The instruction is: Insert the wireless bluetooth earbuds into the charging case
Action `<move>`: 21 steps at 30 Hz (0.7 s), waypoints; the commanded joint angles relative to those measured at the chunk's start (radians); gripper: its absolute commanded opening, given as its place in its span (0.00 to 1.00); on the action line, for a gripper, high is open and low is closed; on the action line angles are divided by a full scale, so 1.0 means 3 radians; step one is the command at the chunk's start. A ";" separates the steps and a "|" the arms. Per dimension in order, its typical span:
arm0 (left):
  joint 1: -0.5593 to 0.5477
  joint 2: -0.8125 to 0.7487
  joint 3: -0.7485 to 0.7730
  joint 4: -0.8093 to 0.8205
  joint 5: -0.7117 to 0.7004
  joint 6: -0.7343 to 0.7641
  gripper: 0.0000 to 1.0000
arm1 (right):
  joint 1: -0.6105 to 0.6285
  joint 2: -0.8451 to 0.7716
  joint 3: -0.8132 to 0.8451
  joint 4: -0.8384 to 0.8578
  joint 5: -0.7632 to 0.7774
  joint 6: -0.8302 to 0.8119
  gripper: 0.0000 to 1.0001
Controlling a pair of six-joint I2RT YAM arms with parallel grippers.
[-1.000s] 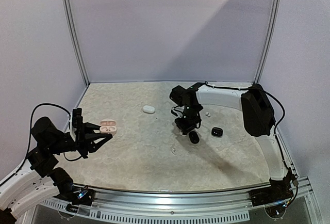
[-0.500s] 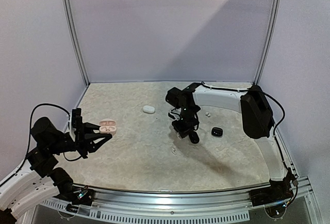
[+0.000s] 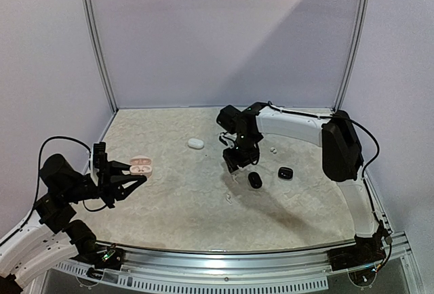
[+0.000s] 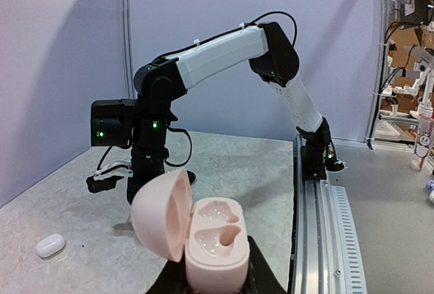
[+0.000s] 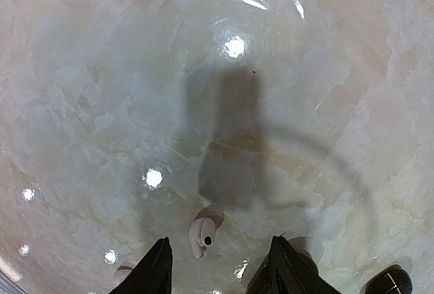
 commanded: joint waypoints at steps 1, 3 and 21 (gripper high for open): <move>0.0052 -0.0039 -0.0043 -0.0023 -0.0003 0.0022 0.00 | 0.0007 0.0204 0.0117 -0.0007 0.0000 0.0045 0.50; 0.0053 -0.0039 -0.0044 -0.0015 -0.0003 0.0021 0.00 | 0.0006 0.0238 0.0105 -0.0018 -0.0024 0.0038 0.48; 0.0053 -0.0042 -0.0051 -0.0008 0.0000 0.0018 0.00 | 0.0006 0.0309 0.0077 -0.0029 -0.0336 0.0096 0.27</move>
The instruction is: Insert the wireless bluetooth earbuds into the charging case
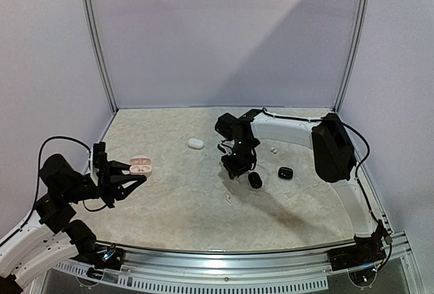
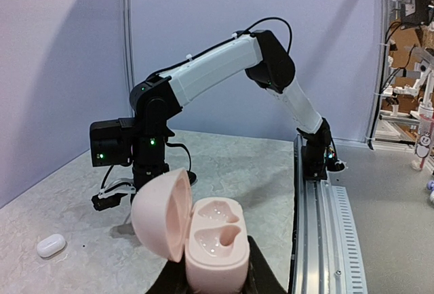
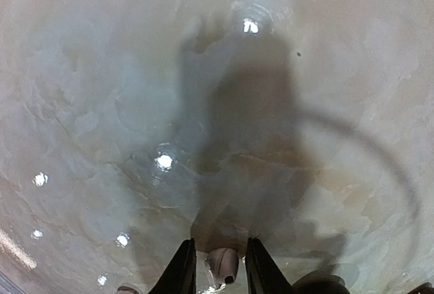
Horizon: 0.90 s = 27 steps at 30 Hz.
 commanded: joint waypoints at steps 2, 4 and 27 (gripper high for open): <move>0.0042 -0.0038 -0.0051 -0.0008 -0.0002 0.0021 0.00 | 0.0006 0.0056 0.0013 -0.0063 -0.0059 0.0072 0.27; 0.0045 -0.0044 -0.0051 -0.0012 -0.0003 0.0023 0.00 | 0.0007 0.0073 0.0011 -0.0086 -0.0049 0.0082 0.27; 0.0037 -0.0001 0.0369 -0.0210 -0.0330 0.0664 0.00 | 0.0122 -0.0782 0.0196 0.0580 -0.0249 0.0074 0.06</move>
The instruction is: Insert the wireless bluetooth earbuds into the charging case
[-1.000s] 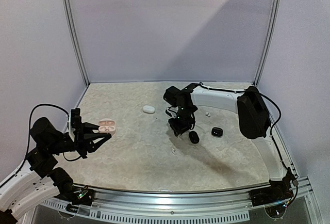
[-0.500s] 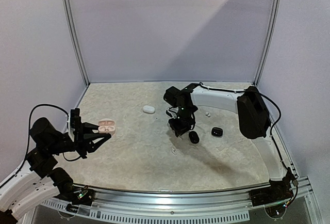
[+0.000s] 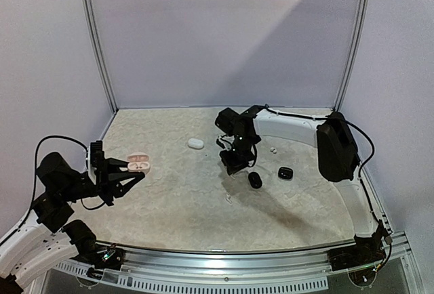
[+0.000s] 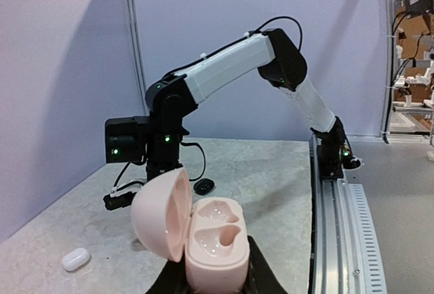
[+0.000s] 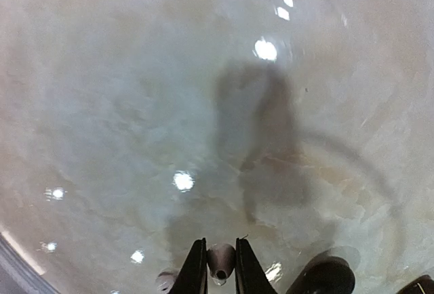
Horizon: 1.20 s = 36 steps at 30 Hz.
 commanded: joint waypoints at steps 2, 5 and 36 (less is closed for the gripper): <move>0.0032 0.0051 0.0363 -0.0124 -0.0369 0.0656 0.00 | 0.0239 -0.0927 0.0188 0.0869 -0.0162 -0.0138 0.04; 0.0032 0.0137 0.0435 -0.0006 -0.0523 0.0770 0.00 | 0.0480 -0.1298 0.0085 0.1541 -0.0210 -0.0293 0.03; -0.0111 0.0272 0.0608 0.0562 -0.0358 0.0415 0.00 | 0.1358 -0.1468 -0.0615 0.4040 -0.1199 -0.0921 0.02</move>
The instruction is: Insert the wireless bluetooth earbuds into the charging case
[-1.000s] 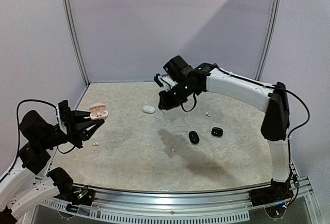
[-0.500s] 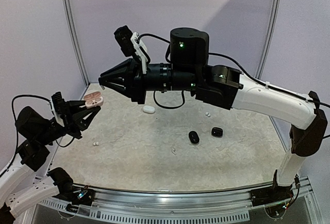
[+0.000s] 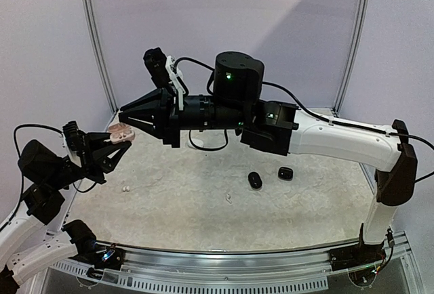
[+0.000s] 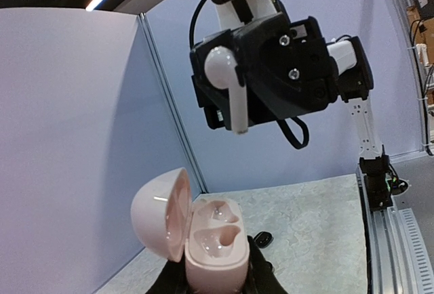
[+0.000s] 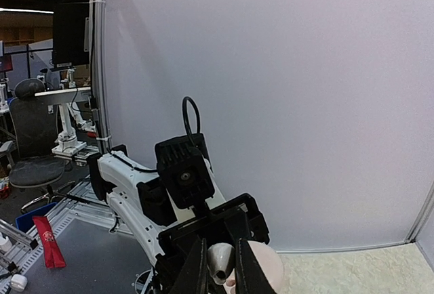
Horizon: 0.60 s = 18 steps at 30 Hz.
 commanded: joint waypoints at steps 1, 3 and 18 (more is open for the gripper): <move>-0.0044 0.0035 0.0090 0.0089 0.0020 -0.0095 0.00 | 0.0029 0.0124 -0.0028 0.0068 0.0009 0.0017 0.02; -0.0045 0.0032 0.0091 0.0080 0.0021 -0.0126 0.00 | 0.0029 0.0136 -0.0034 0.0026 0.0040 -0.0008 0.02; -0.0047 0.0028 0.0143 0.0054 0.0020 -0.0236 0.00 | 0.0023 0.0173 -0.0079 -0.0099 0.0184 -0.0089 0.01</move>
